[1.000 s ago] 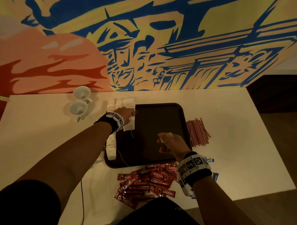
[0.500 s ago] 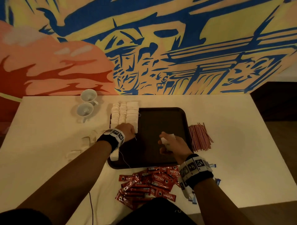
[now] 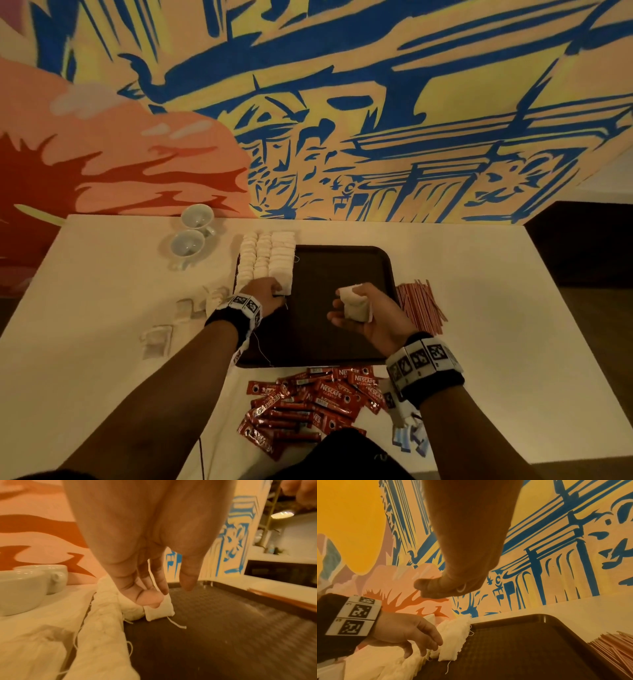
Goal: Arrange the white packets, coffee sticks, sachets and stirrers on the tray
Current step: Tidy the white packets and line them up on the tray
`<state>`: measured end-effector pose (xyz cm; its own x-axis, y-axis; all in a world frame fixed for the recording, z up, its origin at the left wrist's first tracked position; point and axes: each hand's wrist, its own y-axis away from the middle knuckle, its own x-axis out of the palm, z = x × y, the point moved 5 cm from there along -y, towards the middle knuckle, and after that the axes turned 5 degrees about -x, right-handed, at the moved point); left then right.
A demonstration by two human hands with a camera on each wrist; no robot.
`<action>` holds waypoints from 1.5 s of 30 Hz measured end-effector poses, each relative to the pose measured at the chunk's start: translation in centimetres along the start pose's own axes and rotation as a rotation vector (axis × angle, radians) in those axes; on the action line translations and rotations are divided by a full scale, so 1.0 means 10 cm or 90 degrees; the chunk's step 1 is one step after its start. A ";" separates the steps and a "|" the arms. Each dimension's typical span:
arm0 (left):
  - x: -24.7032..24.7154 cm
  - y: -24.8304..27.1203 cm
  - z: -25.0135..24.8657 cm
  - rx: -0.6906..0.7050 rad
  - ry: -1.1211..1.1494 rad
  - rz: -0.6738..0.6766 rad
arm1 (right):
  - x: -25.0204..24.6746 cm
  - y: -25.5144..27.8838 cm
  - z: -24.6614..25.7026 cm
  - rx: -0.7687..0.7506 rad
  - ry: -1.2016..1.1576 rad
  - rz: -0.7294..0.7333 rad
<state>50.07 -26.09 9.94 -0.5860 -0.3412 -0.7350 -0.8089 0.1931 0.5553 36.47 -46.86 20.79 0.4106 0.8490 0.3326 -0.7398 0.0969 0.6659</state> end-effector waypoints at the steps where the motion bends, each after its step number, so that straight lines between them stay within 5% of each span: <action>1: -0.04 0.06 0.02 -0.013 0.040 -0.011 | 0.01 0.03 0.03 -0.008 -0.010 0.010; 10: -0.53 0.97 -0.24 0.061 0.371 -0.148 | 0.23 0.18 0.23 -0.074 -0.101 0.113; 15: -0.68 1.55 -0.64 0.167 0.442 -0.093 | 0.31 0.33 0.24 -0.085 -0.018 0.156; 23: -0.41 2.02 -1.09 0.225 0.511 0.010 | 0.26 0.65 0.35 -0.236 0.175 0.188; 29: -0.28 2.25 -1.21 0.249 0.547 -0.078 | 0.01 0.78 0.35 -0.293 0.146 0.172; 35: -0.16 2.34 -1.18 0.248 0.554 -0.188 | -0.18 0.88 0.26 -0.187 0.162 0.192; 40: -0.11 2.51 -1.20 0.375 0.321 -0.430 | -0.23 0.89 0.10 -0.071 0.140 0.252; 45: -0.12 2.50 -1.18 0.392 0.255 -0.458 | -0.24 0.83 0.18 -0.145 0.163 0.274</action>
<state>31.10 -31.73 29.30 0.0147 -0.8230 -0.5678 -0.9122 0.2215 -0.3447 30.26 -49.02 26.69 -0.0760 0.9332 0.3511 -0.9206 -0.2009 0.3348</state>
